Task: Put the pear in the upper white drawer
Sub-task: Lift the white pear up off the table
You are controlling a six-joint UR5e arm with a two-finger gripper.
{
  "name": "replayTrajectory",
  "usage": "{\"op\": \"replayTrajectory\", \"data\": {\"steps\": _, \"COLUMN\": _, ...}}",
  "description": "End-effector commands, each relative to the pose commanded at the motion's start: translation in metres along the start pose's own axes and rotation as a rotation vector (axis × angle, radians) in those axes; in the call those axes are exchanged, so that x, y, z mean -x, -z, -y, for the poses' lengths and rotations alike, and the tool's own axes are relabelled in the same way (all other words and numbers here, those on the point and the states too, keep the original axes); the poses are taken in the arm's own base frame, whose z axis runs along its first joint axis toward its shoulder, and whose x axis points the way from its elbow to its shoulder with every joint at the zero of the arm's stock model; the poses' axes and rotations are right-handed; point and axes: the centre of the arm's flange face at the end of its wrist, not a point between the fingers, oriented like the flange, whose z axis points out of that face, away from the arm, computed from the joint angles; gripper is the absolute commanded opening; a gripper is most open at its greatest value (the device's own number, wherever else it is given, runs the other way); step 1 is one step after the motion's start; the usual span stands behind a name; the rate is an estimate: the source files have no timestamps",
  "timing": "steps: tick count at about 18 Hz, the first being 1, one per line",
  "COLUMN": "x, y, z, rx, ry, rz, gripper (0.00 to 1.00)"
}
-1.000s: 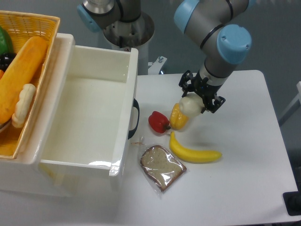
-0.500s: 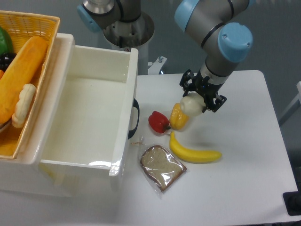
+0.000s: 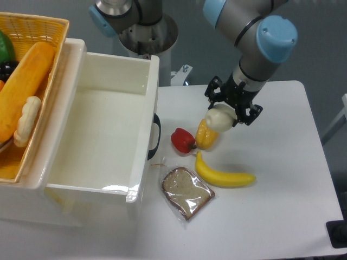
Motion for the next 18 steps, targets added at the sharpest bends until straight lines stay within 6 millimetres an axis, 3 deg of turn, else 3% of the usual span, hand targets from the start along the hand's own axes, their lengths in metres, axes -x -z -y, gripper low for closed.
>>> {"op": "replayTrajectory", "data": {"steps": 6, "x": -0.034, "y": 0.035, "z": -0.002, "rx": -0.053, "ry": 0.146, "rz": 0.011, "gripper": 0.29}}
{"op": "replayTrajectory", "data": {"steps": 10, "x": -0.06, "y": 0.067, "z": 0.004, "rx": -0.192, "ry": 0.264, "rz": 0.011, "gripper": 0.29}}
{"op": "replayTrajectory", "data": {"steps": 18, "x": -0.102, "y": 0.101, "z": 0.008, "rx": -0.321, "ry": 0.339, "rz": 0.0, "gripper": 0.29}}
